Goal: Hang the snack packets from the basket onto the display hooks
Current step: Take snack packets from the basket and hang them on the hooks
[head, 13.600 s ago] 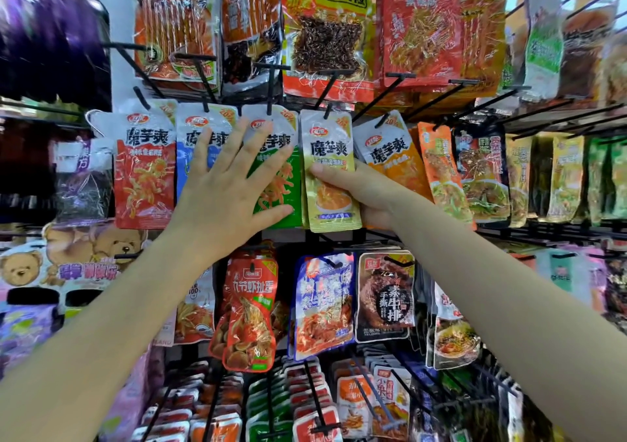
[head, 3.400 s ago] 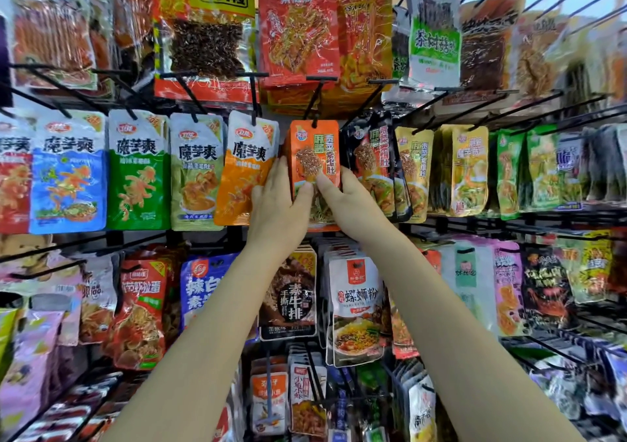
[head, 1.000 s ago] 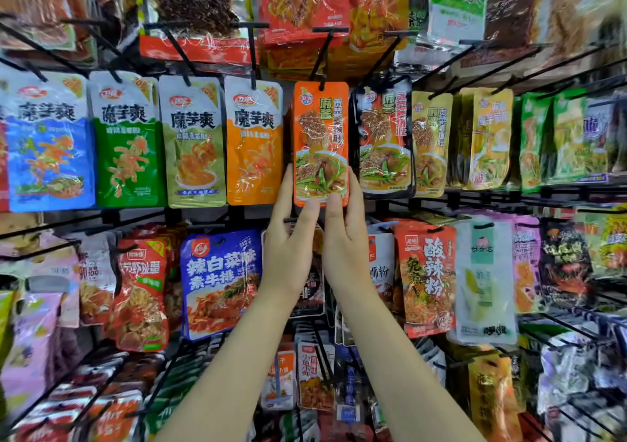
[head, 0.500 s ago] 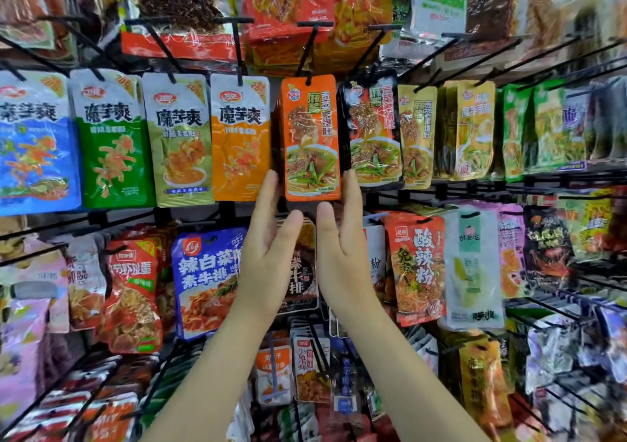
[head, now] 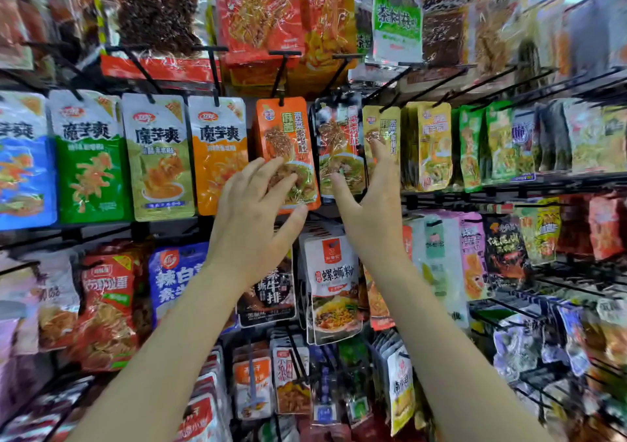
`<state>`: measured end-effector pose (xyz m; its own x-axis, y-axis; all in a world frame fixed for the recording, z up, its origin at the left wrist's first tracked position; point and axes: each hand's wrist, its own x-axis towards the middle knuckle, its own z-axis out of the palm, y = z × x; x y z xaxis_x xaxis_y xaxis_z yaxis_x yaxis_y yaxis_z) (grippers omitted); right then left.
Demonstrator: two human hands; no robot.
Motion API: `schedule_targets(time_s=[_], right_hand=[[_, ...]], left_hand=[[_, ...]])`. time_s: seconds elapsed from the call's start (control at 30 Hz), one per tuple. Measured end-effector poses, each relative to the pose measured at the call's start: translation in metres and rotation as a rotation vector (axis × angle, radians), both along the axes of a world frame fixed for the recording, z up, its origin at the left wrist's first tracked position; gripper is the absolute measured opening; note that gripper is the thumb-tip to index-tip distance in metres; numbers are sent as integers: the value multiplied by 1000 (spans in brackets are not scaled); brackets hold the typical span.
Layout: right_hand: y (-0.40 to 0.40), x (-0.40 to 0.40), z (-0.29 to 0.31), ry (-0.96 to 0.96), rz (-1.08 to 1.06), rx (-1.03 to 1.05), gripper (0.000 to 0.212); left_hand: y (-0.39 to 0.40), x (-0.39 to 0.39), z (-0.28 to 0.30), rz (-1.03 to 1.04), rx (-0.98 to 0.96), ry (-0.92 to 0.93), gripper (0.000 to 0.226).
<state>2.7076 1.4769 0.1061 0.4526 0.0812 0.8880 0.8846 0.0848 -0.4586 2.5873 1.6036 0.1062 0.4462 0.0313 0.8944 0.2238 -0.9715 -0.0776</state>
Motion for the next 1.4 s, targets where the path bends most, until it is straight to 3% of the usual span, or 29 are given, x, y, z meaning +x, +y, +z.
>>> schedule_targets(time_s=[0.1, 0.33, 0.77, 1.4], right_hand=[[-3, 10, 17, 123, 60, -60, 77], [0, 22, 29, 220, 143, -221, 65], [4, 35, 35, 357, 229, -152, 49], [2, 32, 31, 300, 205, -121, 52]], left_hand=[[1, 2, 2, -1, -11, 27, 62], [4, 3, -7, -71, -82, 100, 69], [4, 2, -8, -77, -87, 89, 68], [4, 0, -9, -72, -90, 114, 69]])
